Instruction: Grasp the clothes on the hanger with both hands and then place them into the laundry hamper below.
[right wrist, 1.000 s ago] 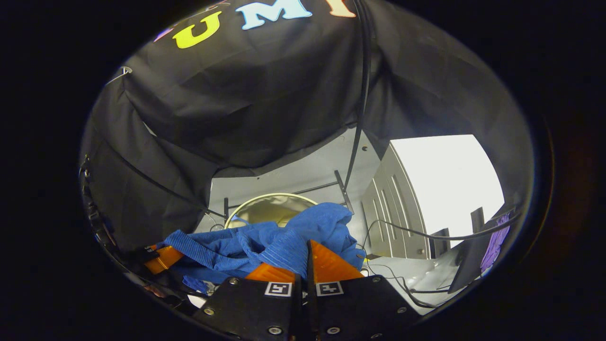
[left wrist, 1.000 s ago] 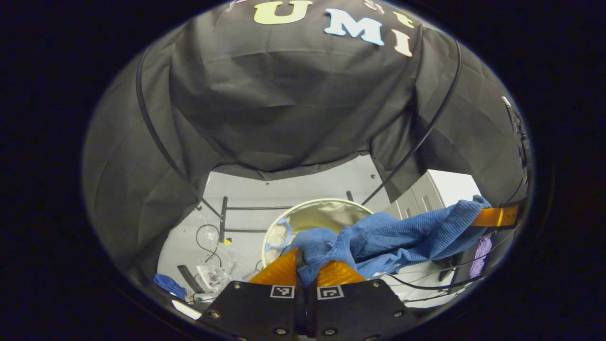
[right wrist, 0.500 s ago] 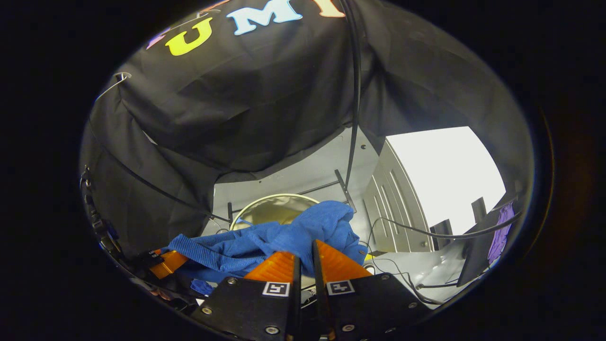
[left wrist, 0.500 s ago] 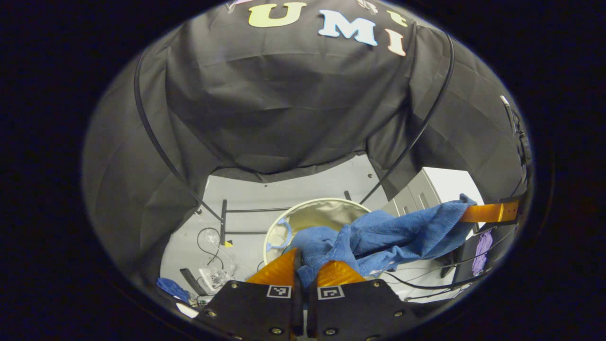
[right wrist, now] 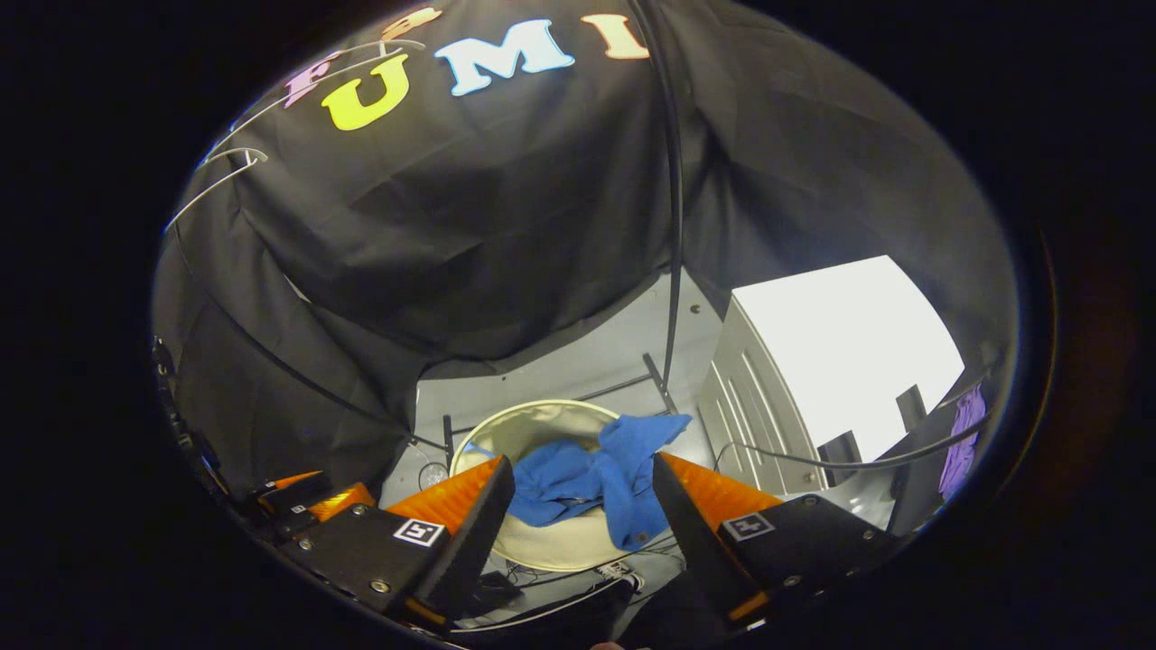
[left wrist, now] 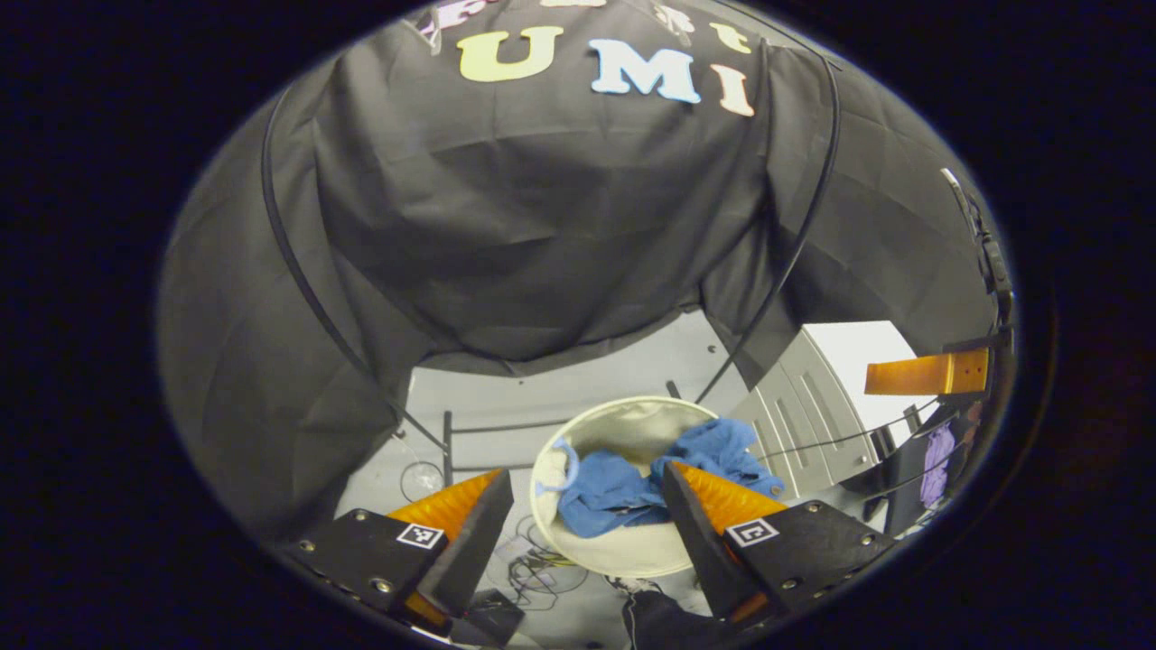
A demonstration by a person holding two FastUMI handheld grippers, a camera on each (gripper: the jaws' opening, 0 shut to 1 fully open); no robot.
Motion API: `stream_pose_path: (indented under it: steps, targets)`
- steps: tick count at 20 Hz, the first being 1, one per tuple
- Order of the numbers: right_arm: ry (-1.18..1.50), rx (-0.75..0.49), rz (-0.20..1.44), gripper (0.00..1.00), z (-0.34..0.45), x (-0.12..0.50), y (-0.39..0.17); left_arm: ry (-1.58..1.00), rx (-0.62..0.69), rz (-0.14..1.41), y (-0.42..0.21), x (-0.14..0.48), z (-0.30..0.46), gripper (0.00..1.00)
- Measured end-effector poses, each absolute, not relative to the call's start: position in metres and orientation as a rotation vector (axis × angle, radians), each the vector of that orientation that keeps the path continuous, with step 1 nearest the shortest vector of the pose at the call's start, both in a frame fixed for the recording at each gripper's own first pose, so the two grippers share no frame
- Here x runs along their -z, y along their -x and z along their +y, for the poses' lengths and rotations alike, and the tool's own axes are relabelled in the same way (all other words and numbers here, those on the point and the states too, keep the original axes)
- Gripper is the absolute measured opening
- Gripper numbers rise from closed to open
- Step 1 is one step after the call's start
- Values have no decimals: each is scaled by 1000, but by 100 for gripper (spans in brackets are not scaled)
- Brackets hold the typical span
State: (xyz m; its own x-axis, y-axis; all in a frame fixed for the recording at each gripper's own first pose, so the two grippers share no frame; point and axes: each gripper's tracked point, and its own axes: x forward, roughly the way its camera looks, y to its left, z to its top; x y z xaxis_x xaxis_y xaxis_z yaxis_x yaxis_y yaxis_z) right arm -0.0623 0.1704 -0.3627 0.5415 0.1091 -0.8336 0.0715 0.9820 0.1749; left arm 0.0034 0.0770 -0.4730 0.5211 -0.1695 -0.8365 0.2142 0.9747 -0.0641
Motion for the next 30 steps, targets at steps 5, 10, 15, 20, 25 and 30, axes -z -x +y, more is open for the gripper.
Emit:
stream_pose_path:
  steps: [5, 10, 15, 20, 25, 30]
  targets:
    - [-188, 5, 803, 96, 145, 296, 36, -4, 176, 812, -34, 387, 93, 100]
    - [-151, 22, 546, 95, 124, 201, -2, 9, 125, 598, -68, 272, 119, 96]
    - [-156, 42, 289, 92, 117, 105, -27, -3, 92, 367, -103, 159, 133, 100]
    - [-101, 38, 123, 95, 106, 36, -38, 4, 93, 205, -112, 79, 132, 100]
    - [-16, 65, 11, 95, 88, -8, -28, 26, 66, 105, -105, 25, 139, 100]
    - [18, 66, -17, 91, 84, -25, -24, 36, 31, 93, -86, 24, 147, 100]
